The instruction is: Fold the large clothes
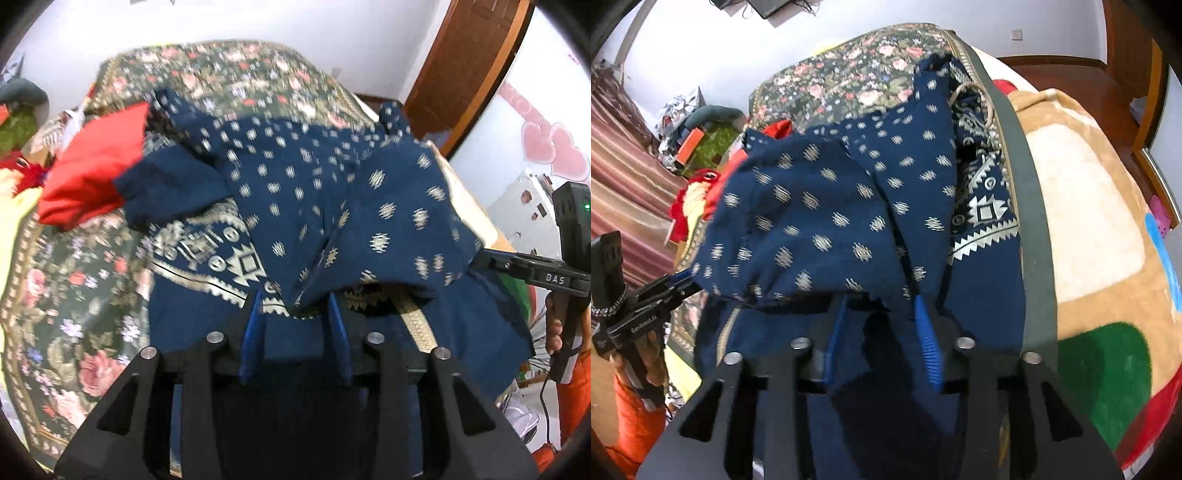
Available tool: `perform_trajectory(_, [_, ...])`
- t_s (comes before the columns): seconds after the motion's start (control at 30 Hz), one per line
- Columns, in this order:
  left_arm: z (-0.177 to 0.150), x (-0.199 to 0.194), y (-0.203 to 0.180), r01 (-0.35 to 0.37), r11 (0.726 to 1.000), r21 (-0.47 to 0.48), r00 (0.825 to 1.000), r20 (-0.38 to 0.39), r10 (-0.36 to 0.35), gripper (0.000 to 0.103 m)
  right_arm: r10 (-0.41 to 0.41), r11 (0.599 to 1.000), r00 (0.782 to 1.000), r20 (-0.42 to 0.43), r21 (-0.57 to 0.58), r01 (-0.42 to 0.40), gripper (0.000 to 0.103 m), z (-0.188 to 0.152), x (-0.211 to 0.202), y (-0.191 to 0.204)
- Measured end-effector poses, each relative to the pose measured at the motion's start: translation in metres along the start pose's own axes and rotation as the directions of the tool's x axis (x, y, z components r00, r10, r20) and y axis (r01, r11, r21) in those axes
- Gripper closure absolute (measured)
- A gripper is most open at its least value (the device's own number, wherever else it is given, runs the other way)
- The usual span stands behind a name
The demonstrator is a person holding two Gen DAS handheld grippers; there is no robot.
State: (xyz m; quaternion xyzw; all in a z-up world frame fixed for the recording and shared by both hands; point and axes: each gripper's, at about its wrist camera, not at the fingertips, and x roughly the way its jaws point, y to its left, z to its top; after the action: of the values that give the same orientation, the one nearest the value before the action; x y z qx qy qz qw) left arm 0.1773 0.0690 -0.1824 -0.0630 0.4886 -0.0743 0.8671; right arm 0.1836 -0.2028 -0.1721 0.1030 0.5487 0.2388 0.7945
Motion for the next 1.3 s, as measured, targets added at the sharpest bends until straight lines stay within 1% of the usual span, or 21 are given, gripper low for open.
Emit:
perform_trajectory(0.1, [0.007, -0.022, 0.0, -0.014, 1.0, 0.011, 0.998, 0.055, 0.013, 0.063, 0.0, 0.999, 1.0, 0.022, -0.036, 0.0, 0.067, 0.003, -0.012, 0.007])
perform_trajectory(0.23, [0.027, -0.042, -0.001, 0.009, 1.0, -0.005, 0.992, 0.124, -0.008, 0.054, 0.005, 0.997, 0.997, 0.077, -0.077, 0.001, 0.065, 0.013, -0.024, 0.02])
perform_trajectory(0.3, [0.04, -0.045, -0.003, 0.034, 0.999, -0.017, 0.988, 0.154, -0.031, 0.051, 0.005, 0.996, 0.994, 0.106, -0.086, 0.004, 0.054, 0.02, -0.024, 0.025])
perform_trajectory(0.33, [0.046, -0.043, -0.007, 0.036, 0.999, -0.019, 0.987, 0.157, -0.033, 0.05, 0.003, 0.996, 0.993, 0.12, -0.087, 0.008, 0.052, 0.023, -0.023, 0.028])
perform_trajectory(0.43, [0.056, -0.032, -0.018, 0.055, 0.998, -0.005, 0.988, 0.146, -0.054, 0.049, -0.004, 0.996, 0.991, 0.136, -0.088, 0.016, 0.049, 0.03, -0.017, 0.034])
perform_trajectory(0.53, [0.057, -0.012, -0.035, 0.064, 0.998, 0.024, 0.992, 0.108, -0.066, 0.046, 0.011, 0.997, 0.994, 0.113, -0.081, -0.001, 0.042, 0.034, -0.003, 0.037])
perform_trajectory(0.57, [0.055, -0.005, -0.038, 0.058, 0.998, 0.036, 0.994, 0.093, -0.061, 0.045, 0.012, 0.997, 0.994, 0.105, -0.079, -0.003, 0.041, 0.032, -0.001, 0.037])
perform_trajectory(0.67, [0.046, 0.021, -0.044, 0.025, 0.997, 0.072, 0.999, 0.037, -0.028, 0.045, -0.002, 0.997, 0.999, 0.042, -0.078, 0.005, 0.041, 0.028, 0.021, 0.036])
perform_trajectory(0.8, [0.03, 0.052, -0.037, -0.031, 0.997, 0.073, 0.998, -0.043, 0.034, 0.044, -0.021, 0.997, 0.999, -0.047, -0.08, 0.017, 0.041, 0.018, 0.049, 0.031])
perform_trajectory(0.83, [0.025, 0.06, -0.033, -0.03, 0.998, 0.063, 0.997, -0.069, 0.034, 0.043, -0.025, 0.996, 0.998, -0.049, -0.087, 0.021, 0.041, 0.016, 0.052, 0.03])
perform_trajectory(0.9, [0.018, 0.067, -0.026, -0.021, 0.999, 0.033, 0.996, -0.087, 0.024, 0.037, -0.033, 0.994, 0.999, -0.034, -0.107, 0.029, 0.037, 0.015, 0.051, 0.031])
perform_trajectory(0.97, [0.013, 0.066, -0.02, -0.022, 1.0, 0.006, 0.997, -0.074, 0.023, 0.028, -0.031, 0.994, 0.999, -0.045, -0.11, 0.026, 0.037, 0.019, 0.049, 0.032])
perform_trajectory(1.07, [0.014, 0.06, -0.015, 0.003, 1.0, -0.016, 0.997, -0.077, -0.004, 0.028, -0.011, 0.997, 0.998, -0.061, -0.082, 0.006, 0.037, 0.026, 0.047, 0.028])
perform_trajectory(1.13, [0.016, 0.049, -0.015, 0.015, 1.0, -0.006, 0.998, -0.066, -0.015, 0.028, -0.005, 0.998, 0.998, -0.059, -0.068, 0.001, 0.037, 0.032, 0.041, 0.025])
perform_trajectory(1.2, [0.021, 0.035, -0.015, 0.015, 1.0, 0.022, 0.999, -0.04, -0.014, 0.028, -0.011, 0.998, 0.999, -0.04, -0.066, 0.008, 0.037, 0.035, 0.035, 0.021])
perform_trajectory(1.3, [0.03, 0.009, -0.008, -0.014, 0.999, 0.045, 0.999, 0.032, 0.012, 0.028, -0.015, 0.999, 1.0, 0.001, -0.049, 0.015, 0.037, 0.043, 0.023, 0.014])
